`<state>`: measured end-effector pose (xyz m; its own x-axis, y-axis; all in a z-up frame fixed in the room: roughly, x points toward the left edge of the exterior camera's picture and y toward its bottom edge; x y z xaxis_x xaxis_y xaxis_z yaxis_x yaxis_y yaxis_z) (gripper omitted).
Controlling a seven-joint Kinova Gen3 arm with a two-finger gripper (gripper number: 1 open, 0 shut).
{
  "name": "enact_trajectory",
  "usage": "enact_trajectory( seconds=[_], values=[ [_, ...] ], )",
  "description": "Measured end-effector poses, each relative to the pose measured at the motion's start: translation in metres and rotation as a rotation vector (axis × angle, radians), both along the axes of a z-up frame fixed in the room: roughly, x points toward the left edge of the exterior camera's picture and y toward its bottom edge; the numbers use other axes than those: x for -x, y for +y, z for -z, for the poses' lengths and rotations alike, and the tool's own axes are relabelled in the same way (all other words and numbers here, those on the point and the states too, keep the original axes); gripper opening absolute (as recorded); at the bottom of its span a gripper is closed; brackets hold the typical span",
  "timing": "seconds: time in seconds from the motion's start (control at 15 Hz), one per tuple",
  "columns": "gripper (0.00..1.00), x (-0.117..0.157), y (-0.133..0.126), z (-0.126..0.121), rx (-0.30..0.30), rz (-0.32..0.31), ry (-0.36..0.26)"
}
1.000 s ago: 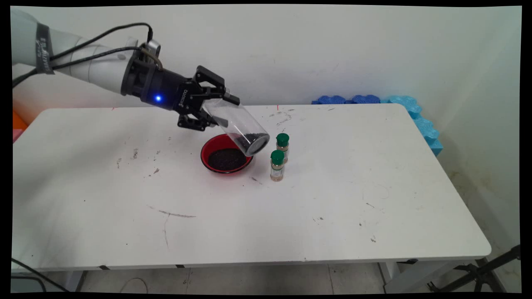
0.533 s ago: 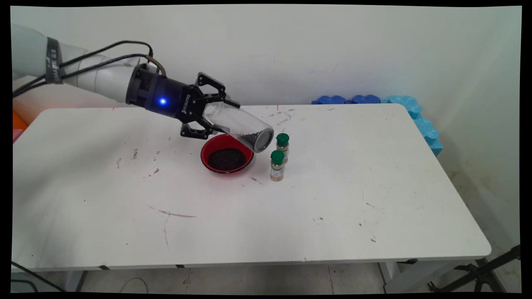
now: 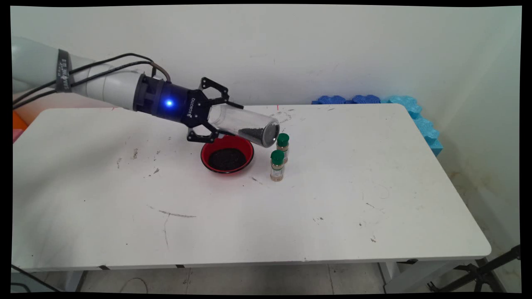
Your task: Pour the black seasoning powder in the red bowl
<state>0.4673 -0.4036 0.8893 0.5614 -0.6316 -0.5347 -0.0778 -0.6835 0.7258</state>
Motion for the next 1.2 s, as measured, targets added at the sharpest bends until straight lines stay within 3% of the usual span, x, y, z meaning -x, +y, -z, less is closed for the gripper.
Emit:
enact_trajectory(
  seconds=[0.6, 1.2],
  values=[
    [0.00, 0.006, -0.003, 0.011, -0.135, -0.080, 0.138],
    [0.00, 0.007, -0.002, 0.020, -0.210, -0.123, 0.216]
  ],
)
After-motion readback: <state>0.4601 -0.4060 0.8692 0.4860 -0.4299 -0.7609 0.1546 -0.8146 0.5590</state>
